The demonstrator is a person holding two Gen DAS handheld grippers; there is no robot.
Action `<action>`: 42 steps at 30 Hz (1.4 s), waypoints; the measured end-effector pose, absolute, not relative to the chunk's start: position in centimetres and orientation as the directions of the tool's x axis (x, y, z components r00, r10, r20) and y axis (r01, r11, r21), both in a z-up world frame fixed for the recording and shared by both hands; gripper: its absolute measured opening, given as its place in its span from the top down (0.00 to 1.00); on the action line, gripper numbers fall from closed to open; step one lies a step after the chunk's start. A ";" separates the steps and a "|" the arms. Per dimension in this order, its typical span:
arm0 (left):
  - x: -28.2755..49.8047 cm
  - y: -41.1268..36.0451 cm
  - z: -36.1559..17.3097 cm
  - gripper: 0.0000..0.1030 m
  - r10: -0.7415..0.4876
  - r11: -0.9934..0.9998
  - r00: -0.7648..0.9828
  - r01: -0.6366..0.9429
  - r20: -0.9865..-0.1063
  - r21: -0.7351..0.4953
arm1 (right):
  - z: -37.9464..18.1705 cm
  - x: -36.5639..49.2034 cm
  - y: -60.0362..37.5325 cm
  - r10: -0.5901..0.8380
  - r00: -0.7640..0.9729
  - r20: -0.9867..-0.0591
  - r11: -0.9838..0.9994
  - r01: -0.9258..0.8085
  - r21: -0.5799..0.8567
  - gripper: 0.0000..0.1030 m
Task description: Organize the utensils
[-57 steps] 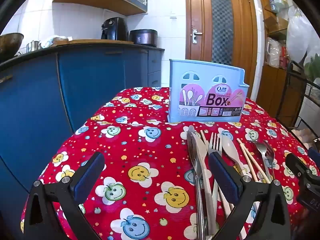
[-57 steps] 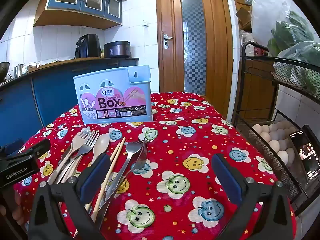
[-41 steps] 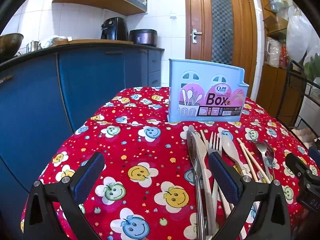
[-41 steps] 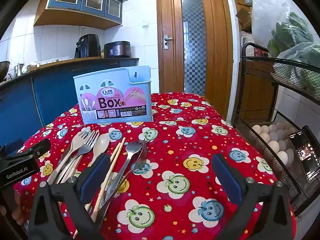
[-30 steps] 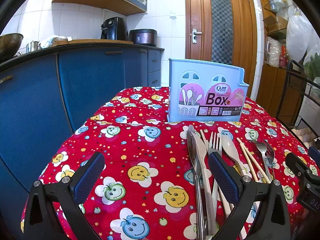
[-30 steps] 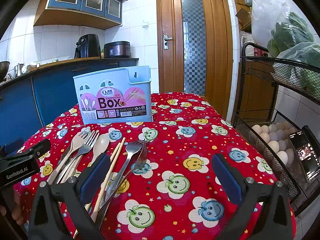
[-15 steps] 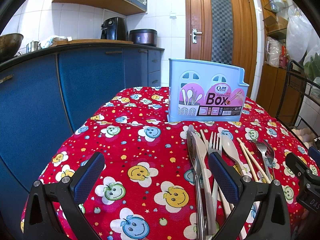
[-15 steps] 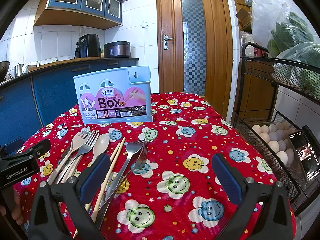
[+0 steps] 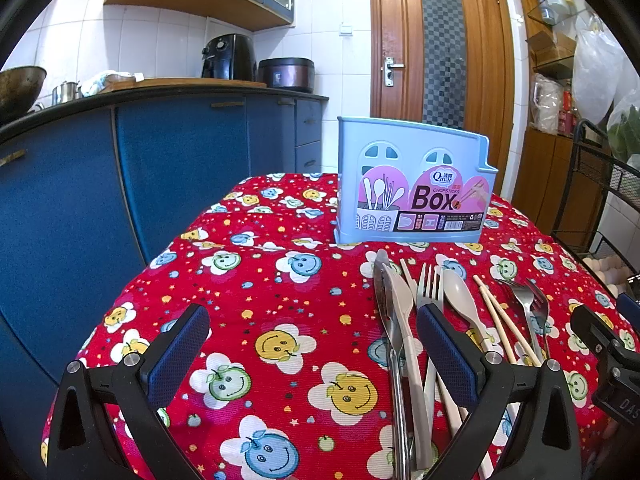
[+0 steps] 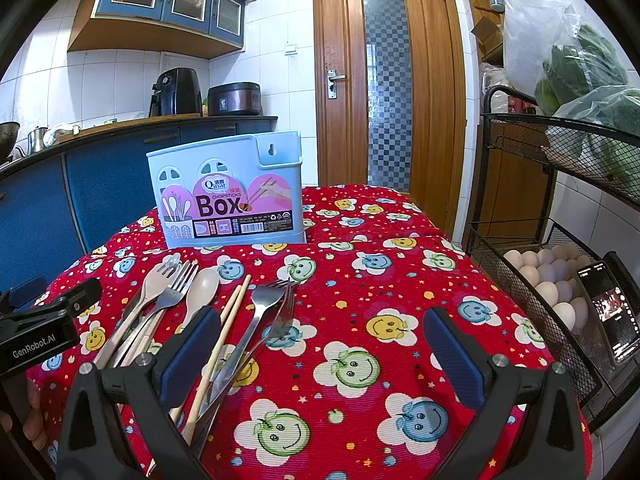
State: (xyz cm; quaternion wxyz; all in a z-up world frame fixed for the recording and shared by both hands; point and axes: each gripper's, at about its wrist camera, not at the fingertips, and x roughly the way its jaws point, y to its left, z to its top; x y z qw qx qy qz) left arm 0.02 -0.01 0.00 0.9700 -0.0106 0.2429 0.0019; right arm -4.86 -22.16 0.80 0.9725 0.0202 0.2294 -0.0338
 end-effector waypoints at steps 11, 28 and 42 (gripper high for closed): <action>0.0 0.0 0.0 0.00 -0.001 1.000 0.882 -0.009 -0.472 -0.020 | 0.8 -4.9 -22.2 -0.057 0.892 -0.448 0.997 0.075 0.023 0.00; 0.0 0.0 0.0 0.00 -0.002 1.000 0.882 -0.008 -0.472 -0.020 | 0.7 -4.8 -22.1 -0.056 0.891 -0.450 0.997 0.075 0.024 0.00; -0.1 -0.4 -0.1 0.00 -0.001 1.000 0.882 -0.006 -0.471 -0.013 | 0.6 -4.6 -22.3 -0.047 0.886 -0.461 0.997 0.071 0.035 0.00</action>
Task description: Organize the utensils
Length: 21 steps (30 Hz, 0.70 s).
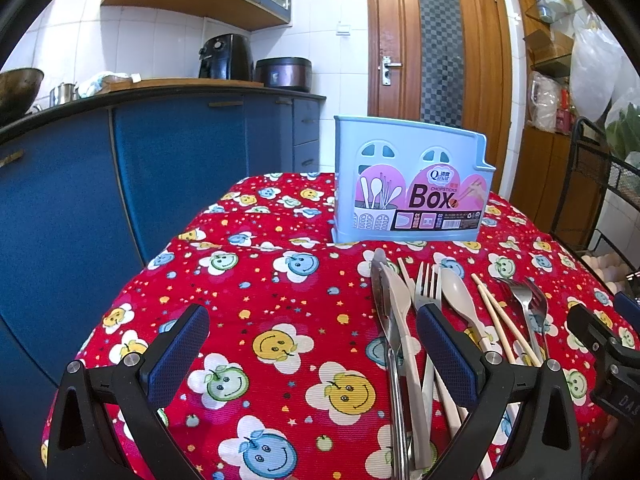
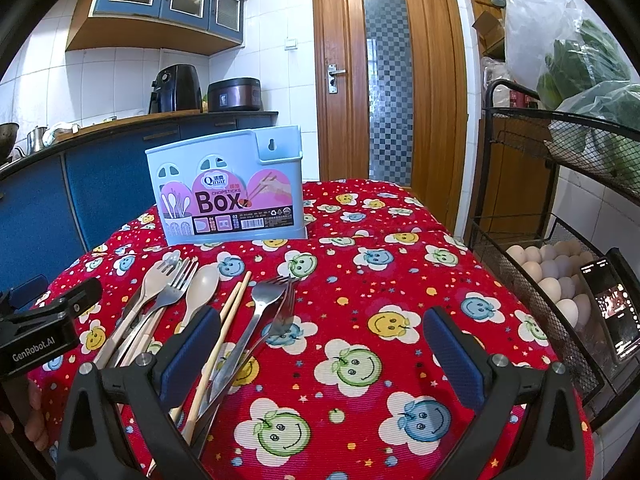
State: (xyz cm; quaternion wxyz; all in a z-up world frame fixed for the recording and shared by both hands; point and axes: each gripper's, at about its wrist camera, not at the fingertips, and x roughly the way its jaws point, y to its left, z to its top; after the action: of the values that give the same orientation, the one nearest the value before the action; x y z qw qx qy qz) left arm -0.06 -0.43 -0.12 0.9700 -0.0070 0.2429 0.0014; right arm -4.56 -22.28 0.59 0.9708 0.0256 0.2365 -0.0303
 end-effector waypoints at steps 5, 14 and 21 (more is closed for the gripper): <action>0.1 -0.7 -0.1 0.00 -0.020 1.000 0.872 0.017 -0.490 -0.011 | 0.7 -4.0 -22.6 -0.022 0.870 -0.492 0.996 0.060 0.062 0.00; 1.5 -0.6 0.4 0.00 -0.061 0.998 0.838 0.057 -0.543 -0.024 | 0.7 -2.1 -23.9 0.057 0.804 -0.592 0.990 0.032 0.138 0.00; 2.3 -1.2 0.4 0.00 -0.049 0.997 0.819 0.072 -0.572 0.018 | 0.9 0.0 -23.4 0.072 0.737 -0.672 0.994 0.000 0.107 0.21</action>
State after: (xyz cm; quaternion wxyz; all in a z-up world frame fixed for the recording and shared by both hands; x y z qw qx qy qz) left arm 2.30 -1.19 0.43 0.9535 0.0193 0.2991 -0.0318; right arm -0.02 -23.37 0.86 0.9307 0.0499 0.3618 0.0195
